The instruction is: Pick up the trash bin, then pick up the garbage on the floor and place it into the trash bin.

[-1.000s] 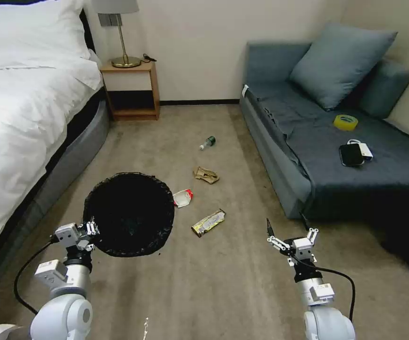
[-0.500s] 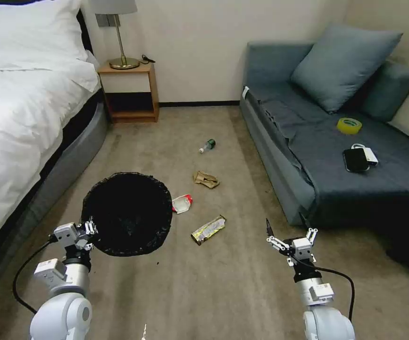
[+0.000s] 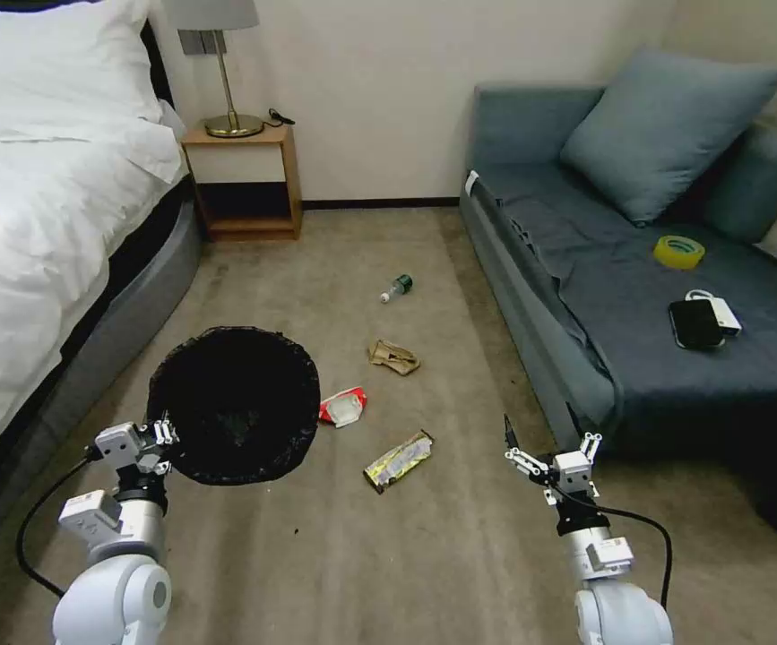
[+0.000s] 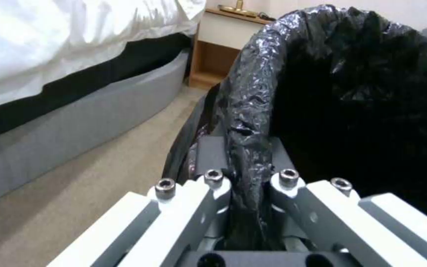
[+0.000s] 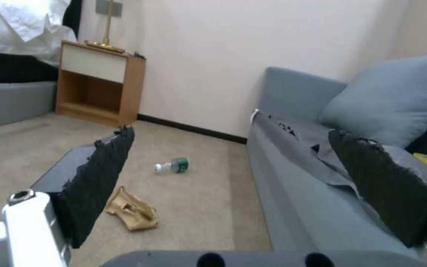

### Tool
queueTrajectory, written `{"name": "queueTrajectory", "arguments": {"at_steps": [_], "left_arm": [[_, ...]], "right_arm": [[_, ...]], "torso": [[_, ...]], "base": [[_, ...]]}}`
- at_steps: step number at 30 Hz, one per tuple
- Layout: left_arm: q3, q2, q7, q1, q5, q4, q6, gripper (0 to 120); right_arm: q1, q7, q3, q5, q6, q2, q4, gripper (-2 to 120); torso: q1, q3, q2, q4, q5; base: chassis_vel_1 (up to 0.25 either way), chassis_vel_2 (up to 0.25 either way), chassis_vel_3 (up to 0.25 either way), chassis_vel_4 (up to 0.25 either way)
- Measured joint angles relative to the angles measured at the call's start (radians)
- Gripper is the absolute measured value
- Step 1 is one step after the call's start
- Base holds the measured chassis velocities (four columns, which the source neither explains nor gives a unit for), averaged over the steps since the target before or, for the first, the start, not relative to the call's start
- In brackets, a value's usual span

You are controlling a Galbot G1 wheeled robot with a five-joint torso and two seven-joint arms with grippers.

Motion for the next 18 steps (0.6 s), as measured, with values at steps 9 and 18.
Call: {"name": "queueTrajectory", "arguments": {"at_steps": [9,18], "left_arm": [[-0.002,0.003,-0.003,-0.003,-0.003,0.001,0.003,4],[-0.001,0.004,-0.004,-0.008,-0.005,0.009,0.004,4]], "right_arm": [[0.003,-0.003,-0.008,-0.001,0.000,0.000,-0.007,100],[0.008,-0.003,-0.016,-0.007,0.001,-0.001,-0.025,100]], "torso": [[0.000,0.000,0.000,0.0000,0.0000],[0.000,0.000,0.000,0.0000,0.0000]], "base": [[-0.133,0.135,0.128,-0.127],[-0.127,0.133,0.133,-0.131]]}}
